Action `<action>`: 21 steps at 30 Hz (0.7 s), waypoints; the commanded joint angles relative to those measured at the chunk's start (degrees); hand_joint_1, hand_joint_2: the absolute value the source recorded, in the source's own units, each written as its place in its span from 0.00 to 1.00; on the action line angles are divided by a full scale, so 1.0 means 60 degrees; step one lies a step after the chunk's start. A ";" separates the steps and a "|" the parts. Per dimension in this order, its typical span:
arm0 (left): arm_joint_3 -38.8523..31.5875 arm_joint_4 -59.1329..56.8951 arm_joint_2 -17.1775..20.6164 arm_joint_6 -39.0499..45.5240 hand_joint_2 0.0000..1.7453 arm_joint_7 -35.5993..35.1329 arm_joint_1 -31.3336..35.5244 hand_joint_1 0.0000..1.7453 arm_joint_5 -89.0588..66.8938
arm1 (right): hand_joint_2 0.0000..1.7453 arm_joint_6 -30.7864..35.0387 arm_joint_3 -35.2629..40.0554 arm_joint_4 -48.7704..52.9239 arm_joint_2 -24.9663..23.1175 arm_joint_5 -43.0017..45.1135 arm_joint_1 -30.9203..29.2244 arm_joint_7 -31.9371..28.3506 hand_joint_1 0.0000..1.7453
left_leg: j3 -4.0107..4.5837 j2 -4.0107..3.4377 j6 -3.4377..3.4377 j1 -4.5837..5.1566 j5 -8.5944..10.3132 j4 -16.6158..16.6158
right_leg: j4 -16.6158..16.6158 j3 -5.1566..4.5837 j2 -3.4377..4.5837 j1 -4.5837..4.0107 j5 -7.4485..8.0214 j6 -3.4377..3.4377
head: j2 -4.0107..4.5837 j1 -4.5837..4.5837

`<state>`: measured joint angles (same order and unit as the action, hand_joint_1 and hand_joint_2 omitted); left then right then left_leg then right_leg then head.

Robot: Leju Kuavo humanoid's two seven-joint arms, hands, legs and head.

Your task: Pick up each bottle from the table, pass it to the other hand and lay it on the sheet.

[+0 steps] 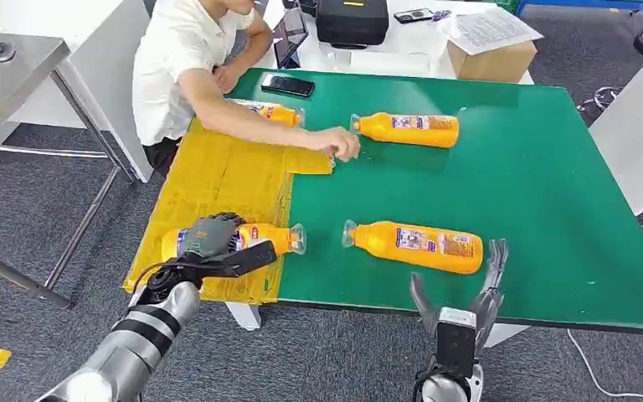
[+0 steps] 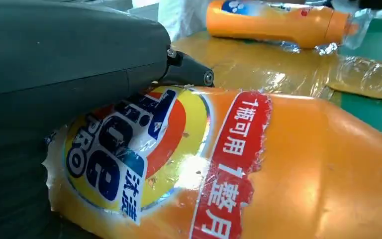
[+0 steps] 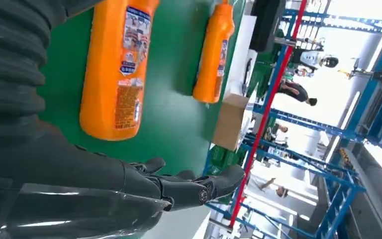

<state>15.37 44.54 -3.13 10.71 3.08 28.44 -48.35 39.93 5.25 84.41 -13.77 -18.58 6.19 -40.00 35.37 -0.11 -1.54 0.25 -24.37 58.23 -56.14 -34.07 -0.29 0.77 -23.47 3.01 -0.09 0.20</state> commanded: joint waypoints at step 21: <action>0.0247 -0.2481 -0.0182 -0.1104 1.00 0.0303 0.1276 0.00 0.0609 | 1.00 0.0011 0.0594 -0.1270 0.0626 0.0648 -0.0510 0.0000 0.00 | -0.0071 0.0007 0.0020 -0.0014 -0.0013 -0.0014 | 0.0016 0.0071 -0.0001 -0.0013 -0.0013 -0.0021 | 0.0000 0.0000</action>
<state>16.02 37.92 -3.39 9.02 3.30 32.28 -47.03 39.93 6.93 82.68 -12.65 -15.76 5.76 -40.00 35.28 -0.07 -1.53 0.25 -24.36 58.23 -56.16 -33.99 -0.33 0.78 -23.47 3.01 -0.09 0.20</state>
